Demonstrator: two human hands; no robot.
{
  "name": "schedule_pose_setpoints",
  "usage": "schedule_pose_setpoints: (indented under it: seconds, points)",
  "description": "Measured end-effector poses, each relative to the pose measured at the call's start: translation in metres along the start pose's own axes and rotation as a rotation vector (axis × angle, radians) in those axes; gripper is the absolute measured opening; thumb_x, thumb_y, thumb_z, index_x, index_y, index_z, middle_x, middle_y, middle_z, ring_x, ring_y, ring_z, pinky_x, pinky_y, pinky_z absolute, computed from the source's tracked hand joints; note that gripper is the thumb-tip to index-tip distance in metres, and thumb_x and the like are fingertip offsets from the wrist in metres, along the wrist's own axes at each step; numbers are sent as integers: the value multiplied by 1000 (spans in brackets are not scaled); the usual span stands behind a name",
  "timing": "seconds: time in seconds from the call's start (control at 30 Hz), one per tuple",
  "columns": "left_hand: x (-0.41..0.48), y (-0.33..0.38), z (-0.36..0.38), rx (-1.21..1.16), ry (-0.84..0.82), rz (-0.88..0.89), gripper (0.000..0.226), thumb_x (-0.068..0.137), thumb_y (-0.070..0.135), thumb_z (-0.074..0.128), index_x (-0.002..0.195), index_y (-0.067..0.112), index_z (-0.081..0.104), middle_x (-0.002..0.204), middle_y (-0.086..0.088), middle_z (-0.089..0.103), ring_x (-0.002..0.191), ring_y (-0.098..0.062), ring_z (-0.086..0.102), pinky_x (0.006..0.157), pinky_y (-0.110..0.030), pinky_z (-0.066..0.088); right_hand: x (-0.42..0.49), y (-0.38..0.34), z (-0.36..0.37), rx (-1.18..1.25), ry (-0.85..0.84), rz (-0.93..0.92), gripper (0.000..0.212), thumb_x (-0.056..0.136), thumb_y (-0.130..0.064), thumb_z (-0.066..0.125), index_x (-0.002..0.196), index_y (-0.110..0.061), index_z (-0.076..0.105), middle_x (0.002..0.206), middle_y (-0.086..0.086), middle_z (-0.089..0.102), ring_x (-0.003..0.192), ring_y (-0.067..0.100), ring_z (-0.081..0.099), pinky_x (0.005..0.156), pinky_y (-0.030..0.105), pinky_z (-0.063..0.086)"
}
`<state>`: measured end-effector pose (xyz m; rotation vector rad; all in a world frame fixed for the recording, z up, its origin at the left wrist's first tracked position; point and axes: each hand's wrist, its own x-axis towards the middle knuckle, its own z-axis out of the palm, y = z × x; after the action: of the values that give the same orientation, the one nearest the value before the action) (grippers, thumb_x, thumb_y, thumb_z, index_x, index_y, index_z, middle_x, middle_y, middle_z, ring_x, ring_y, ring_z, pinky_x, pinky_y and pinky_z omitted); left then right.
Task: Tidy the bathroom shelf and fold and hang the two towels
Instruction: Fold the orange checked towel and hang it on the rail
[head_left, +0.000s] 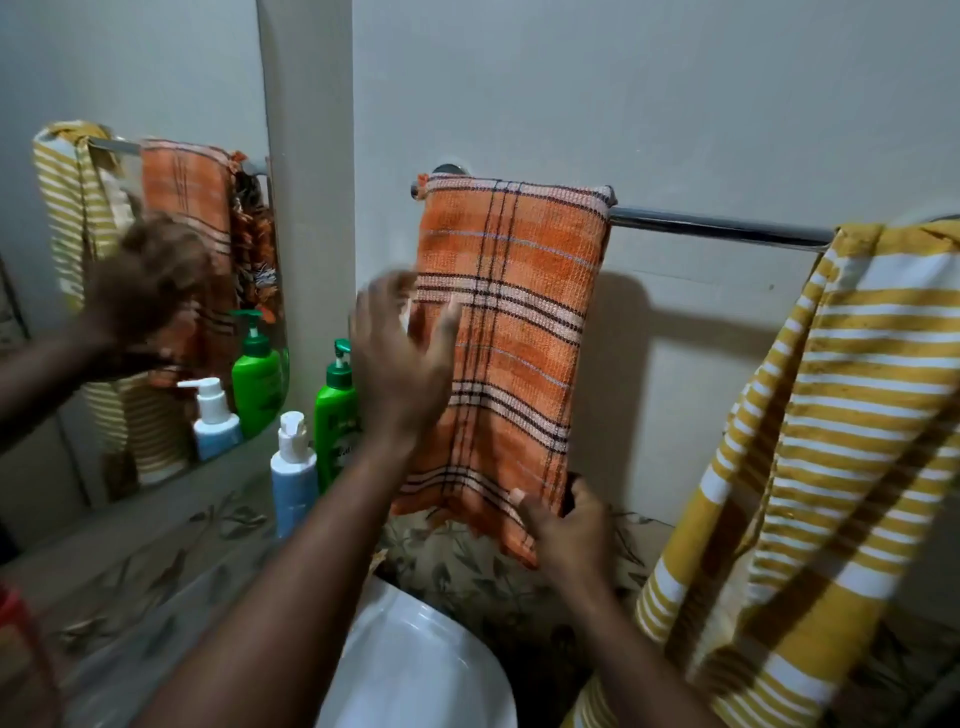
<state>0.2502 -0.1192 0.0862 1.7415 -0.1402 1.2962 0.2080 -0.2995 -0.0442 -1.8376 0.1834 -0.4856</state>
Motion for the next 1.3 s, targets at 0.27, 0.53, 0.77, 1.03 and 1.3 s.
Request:
schedule_pose_setpoints:
  seconds: [0.27, 0.53, 0.77, 1.03, 1.3]
  points:
    - [-79, -66, -19, -357, -432, -811, 25, 98, 33, 68, 118, 17, 69, 109, -8, 78, 93, -25, 76, 77, -38, 59, 2, 7, -7, 171, -75, 36, 14, 91, -11, 77, 94, -23, 72, 89, -3, 80, 84, 22, 78, 80, 52, 64]
    - [-89, -76, -40, -552, -547, -859, 54, 82, 47, 75, 121, 11, 70, 108, -14, 79, 100, -37, 76, 91, -52, 60, 4, -6, 7, 246, -201, 79, 27, 77, -21, 93, 96, -16, 75, 91, 0, 80, 79, 14, 77, 69, 21, 61]
    - [-83, -84, -57, -617, -847, -863, 95, 50, 63, 95, 122, 7, 70, 117, -21, 75, 108, -41, 74, 89, -48, 63, 6, -10, 1, 575, -336, 154, 19, 86, 3, 75, 105, 0, 77, 106, 23, 78, 101, 46, 74, 91, 60, 60]
    - [-85, -87, -63, -620, -842, -821, 86, 57, 60, 94, 116, 2, 70, 113, -24, 75, 103, -42, 74, 86, -49, 63, 10, -3, -2, 636, -379, 157, 22, 73, -8, 81, 94, -10, 84, 108, 26, 76, 108, 51, 70, 98, 70, 52]
    - [-98, -73, -60, -927, -398, -1037, 59, 109, 39, 39, 86, 2, 78, 88, -16, 79, 88, -34, 75, 71, -39, 63, 14, -8, -4, 587, -316, 99, 39, 91, -43, 70, 112, -11, 76, 115, 3, 79, 116, 18, 71, 116, 48, 45]
